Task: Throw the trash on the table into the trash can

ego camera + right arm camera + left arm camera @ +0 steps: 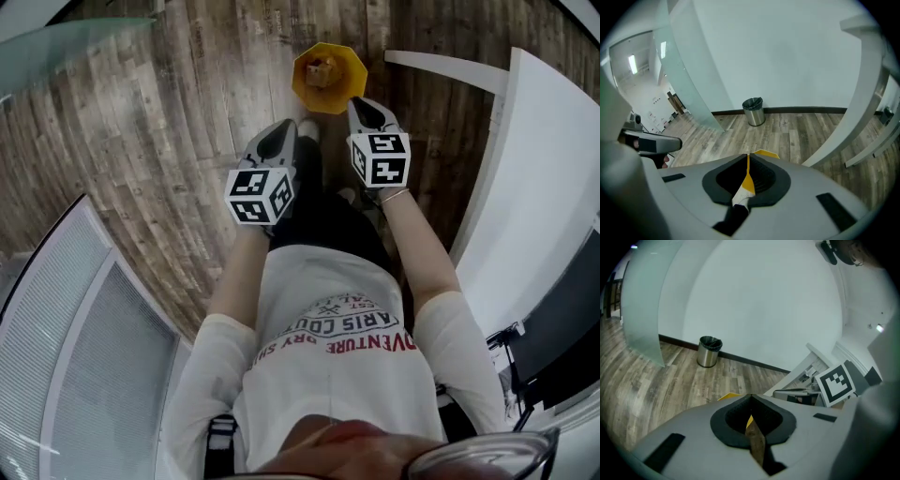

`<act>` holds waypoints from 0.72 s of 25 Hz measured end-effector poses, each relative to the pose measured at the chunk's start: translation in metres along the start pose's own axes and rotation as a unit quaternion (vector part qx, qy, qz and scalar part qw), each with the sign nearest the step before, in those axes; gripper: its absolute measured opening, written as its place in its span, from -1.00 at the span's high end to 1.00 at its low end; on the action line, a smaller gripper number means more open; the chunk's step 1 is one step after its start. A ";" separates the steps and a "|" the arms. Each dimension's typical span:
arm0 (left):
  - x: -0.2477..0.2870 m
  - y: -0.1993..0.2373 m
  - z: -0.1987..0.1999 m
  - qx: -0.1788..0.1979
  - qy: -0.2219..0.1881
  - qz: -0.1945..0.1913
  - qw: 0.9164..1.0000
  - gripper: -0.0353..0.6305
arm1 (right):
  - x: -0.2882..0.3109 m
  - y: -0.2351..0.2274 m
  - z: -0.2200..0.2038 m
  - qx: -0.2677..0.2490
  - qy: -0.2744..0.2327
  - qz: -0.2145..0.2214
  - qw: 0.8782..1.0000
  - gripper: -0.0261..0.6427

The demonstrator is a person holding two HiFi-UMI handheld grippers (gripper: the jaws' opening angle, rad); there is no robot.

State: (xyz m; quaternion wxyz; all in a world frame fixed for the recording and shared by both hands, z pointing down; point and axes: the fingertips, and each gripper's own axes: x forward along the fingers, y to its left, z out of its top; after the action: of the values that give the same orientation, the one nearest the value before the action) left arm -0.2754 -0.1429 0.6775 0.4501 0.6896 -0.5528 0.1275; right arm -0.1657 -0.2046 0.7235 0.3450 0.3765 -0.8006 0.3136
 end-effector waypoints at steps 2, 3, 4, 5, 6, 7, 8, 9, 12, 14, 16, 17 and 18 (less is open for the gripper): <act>-0.024 -0.033 0.025 0.016 0.001 -0.015 1.000 0.82 | -0.043 0.010 0.022 0.021 -0.005 0.008 1.000 0.82; -0.036 -0.050 0.038 0.026 0.002 -0.024 0.999 0.82 | -0.066 0.015 0.033 0.034 -0.011 0.012 0.999 0.82; -0.046 -0.066 0.051 0.037 0.001 -0.035 0.999 0.82 | -0.087 0.018 0.044 0.045 -0.021 0.012 0.999 0.82; -0.053 -0.082 0.066 0.052 -0.002 -0.048 0.998 0.82 | -0.107 0.018 0.058 0.054 -0.037 0.007 0.998 0.82; -0.057 -0.097 0.085 0.071 -0.008 -0.063 0.995 0.82 | -0.125 0.017 0.073 0.059 -0.057 -0.002 0.997 0.82; -0.059 -0.113 0.103 0.092 -0.014 -0.081 0.992 0.82 | -0.142 0.014 0.089 0.063 -0.078 -0.013 0.995 0.82; -0.062 -0.130 0.121 0.113 -0.021 -0.098 0.989 0.82 | -0.161 0.010 0.103 0.066 -0.097 -0.026 0.993 0.82; -0.065 -0.149 0.135 0.132 -0.026 -0.114 0.984 0.82 | -0.181 0.006 0.114 0.069 -0.113 -0.038 0.990 0.83; -0.078 -0.212 0.163 0.174 -0.036 -0.157 0.972 0.82 | -0.248 -0.010 0.133 0.082 -0.154 -0.072 0.982 0.83; -0.084 -0.256 0.171 0.199 -0.037 -0.186 0.961 0.82 | -0.293 -0.025 0.138 0.093 -0.182 -0.097 0.974 0.83; -0.088 -0.306 0.173 0.229 -0.035 -0.225 0.947 0.82 | -0.339 -0.047 0.137 0.107 -0.216 -0.135 0.961 0.84; -0.091 -0.333 0.170 0.246 -0.031 -0.246 0.937 0.82 | -0.364 -0.058 0.133 0.115 -0.234 -0.157 0.953 0.84; -0.094 -0.359 0.164 0.265 -0.027 -0.270 0.925 0.82 | -0.388 -0.068 0.126 0.124 -0.251 -0.181 0.943 0.84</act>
State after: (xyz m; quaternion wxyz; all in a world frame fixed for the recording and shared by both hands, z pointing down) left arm -0.0466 -0.2128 0.3496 0.2532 0.9100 -0.3039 0.1242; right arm 0.0361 -0.1858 0.3626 0.1344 0.6212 -0.7344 0.2380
